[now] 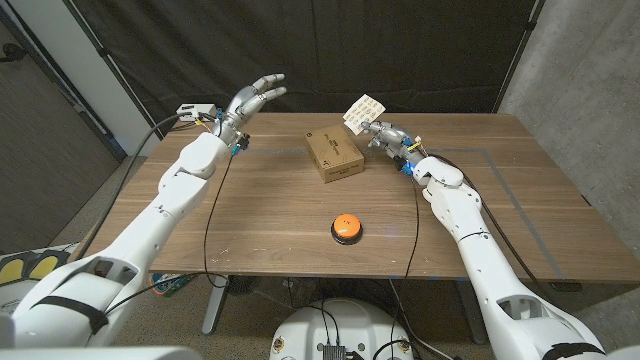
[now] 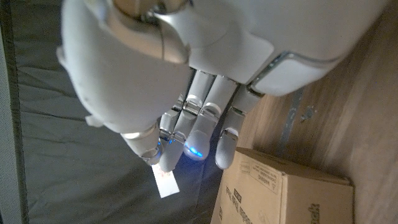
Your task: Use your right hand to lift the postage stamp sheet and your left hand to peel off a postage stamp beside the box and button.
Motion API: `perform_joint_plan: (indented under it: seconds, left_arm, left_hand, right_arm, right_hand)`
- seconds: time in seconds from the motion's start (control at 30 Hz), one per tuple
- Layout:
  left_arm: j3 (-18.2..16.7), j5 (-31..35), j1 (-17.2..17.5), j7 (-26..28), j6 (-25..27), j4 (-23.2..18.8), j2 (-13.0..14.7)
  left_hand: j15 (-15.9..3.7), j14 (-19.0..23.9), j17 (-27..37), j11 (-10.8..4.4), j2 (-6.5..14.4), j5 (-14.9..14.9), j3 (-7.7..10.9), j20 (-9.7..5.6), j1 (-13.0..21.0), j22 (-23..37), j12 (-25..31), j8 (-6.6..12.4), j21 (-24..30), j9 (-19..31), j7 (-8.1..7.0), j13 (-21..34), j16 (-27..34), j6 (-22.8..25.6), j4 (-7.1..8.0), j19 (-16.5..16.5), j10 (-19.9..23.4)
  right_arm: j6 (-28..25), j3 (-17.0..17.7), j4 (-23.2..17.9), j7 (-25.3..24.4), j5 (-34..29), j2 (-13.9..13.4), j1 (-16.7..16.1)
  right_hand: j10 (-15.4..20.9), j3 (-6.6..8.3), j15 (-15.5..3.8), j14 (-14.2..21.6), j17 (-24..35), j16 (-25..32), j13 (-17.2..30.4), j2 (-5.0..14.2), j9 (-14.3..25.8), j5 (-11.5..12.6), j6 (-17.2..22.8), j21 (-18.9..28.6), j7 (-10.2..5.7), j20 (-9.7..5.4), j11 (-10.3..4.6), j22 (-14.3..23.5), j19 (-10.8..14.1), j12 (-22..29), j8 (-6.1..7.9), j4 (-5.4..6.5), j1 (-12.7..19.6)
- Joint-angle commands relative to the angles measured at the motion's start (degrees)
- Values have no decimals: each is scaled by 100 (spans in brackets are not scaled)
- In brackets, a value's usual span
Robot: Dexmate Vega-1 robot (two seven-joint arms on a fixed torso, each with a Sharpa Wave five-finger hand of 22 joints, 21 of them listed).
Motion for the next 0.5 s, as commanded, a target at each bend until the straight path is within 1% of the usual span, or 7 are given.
perform_joint_plan:
  seconds: [0.03, 0.1, 0.2, 0.33, 0.4, 0.43, 0.5]
  left_arm:
    - [562, 1126, -358, 658, -139, -380, 443]
    - [637, 1278, -399, 779, -157, -422, 466]
    - [733, 1485, -433, 998, -209, -474, 481]
    - [859, 1757, -473, 1247, -253, -548, 528]
    - [921, 1919, -490, 1366, -244, -605, 565]
    - [953, 1998, -499, 1428, -242, -632, 583]
    - [1010, 2163, -509, 1587, -256, -680, 604]
  left_hand:
    - [30, -89, 9, -6, -39, 51, -14, 64, 151, 12, -27, -8, -32, 28, -29, 31, -8, 74, -11, -554, -84]
    - [34, -92, 9, -19, -46, 65, -9, 76, 210, 11, -25, 4, -34, 34, -30, 36, -3, 102, -9, -540, -77]
    - [14, -56, 5, -44, -75, 112, 8, 94, 441, 7, -8, 69, -36, 62, -29, 54, 33, 251, -9, -476, -32]
    - [-65, 13, -6, -102, -152, 167, 12, 78, 742, -1, -4, 115, 2, 90, -35, 74, 71, 347, -21, -286, -16]
    - [-85, 22, -10, -99, -168, 178, 11, 82, 802, -3, -3, 117, 6, 95, -36, 78, 75, 348, -23, -255, -13]
    - [-99, 27, -17, -138, -191, 194, 12, 86, 895, -8, -9, 121, 12, 103, -36, 84, 76, 351, -25, -207, -27]
    - [-105, 33, -22, -116, -208, 209, 13, 86, 981, -15, -17, 124, 16, 111, -36, 90, 77, 352, -26, -163, -46]
  right_arm:
    - [1071, -293, -116, -510, -415, -301, -179]
    - [1125, -339, -182, -618, -478, -345, -214]
    - [1005, -385, -371, -787, -521, -401, -278]
    - [778, -437, -649, -1033, -599, -464, -366]
    - [675, -460, -777, -1097, -615, -506, -405]
    - [596, -469, -853, -1111, -613, -536, -425]
    - [439, -482, -999, -1168, -609, -572, -464]
  right_hand:
    - [426, 67, -168, 75, 94, 2, 86, 3, 710, 75, 115, 44, 138, -614, -77, -24, -19, 69, 35, 5, -57]
    - [421, 80, -167, 80, 128, 1, 118, -4, 720, 96, 120, 53, 139, -613, -83, -40, -14, 87, 36, 2, -61]
    - [425, 101, -167, 86, 172, -7, 161, -14, 736, 128, 133, 66, 136, -616, -79, -64, 7, 117, 40, 1, -70]
    - [454, 143, -167, 138, 291, 9, 169, -38, 767, 194, 142, 92, 150, -613, -104, -118, 81, 137, 38, -6, -87]
    - [458, 149, -167, 147, 309, 12, 168, -44, 771, 204, 147, 102, 149, -615, -108, -115, 97, 138, 39, -7, -90]
    - [462, 158, -166, 158, 334, 15, 174, -48, 777, 219, 147, 107, 159, -615, -104, -127, 125, 143, 38, -7, -95]
    - [461, 170, -166, 174, 374, 21, 181, -72, 788, 243, 158, 123, 170, -619, -111, -120, 149, 148, 39, -14, -103]
